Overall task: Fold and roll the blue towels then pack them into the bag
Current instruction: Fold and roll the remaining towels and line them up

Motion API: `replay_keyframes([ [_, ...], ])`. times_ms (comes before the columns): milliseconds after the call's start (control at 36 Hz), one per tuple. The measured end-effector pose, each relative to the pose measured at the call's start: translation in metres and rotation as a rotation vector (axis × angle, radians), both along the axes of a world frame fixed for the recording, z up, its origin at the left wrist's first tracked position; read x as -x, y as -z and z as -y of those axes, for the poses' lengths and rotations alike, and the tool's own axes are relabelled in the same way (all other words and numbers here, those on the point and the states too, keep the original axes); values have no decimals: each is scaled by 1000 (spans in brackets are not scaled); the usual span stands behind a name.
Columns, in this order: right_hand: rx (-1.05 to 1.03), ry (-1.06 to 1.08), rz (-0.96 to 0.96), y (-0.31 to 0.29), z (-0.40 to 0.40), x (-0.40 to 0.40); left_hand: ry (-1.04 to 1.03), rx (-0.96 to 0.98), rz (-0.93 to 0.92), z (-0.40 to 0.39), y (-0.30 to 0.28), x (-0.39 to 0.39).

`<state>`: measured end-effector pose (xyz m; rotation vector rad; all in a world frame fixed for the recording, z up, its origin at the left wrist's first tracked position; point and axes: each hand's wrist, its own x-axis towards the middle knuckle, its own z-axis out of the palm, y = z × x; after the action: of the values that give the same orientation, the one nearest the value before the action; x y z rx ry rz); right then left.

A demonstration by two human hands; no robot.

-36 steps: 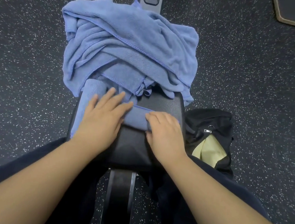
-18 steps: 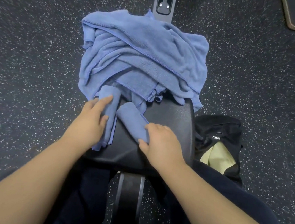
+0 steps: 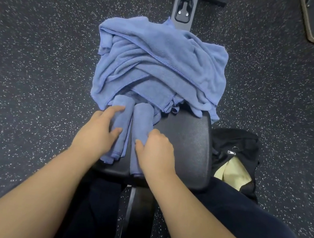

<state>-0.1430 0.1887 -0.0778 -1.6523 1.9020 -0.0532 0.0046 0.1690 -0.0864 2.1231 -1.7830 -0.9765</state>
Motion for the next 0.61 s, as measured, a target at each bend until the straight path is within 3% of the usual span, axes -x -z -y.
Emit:
replay_keyframes([
  [250, 8, 75, 116, -3, 6, -11, -6, 0, 11, 1, -1, -1],
  [611, 30, -18, 75, 8, 4, -20, -2, 1, 31, 1, -1, -1],
])
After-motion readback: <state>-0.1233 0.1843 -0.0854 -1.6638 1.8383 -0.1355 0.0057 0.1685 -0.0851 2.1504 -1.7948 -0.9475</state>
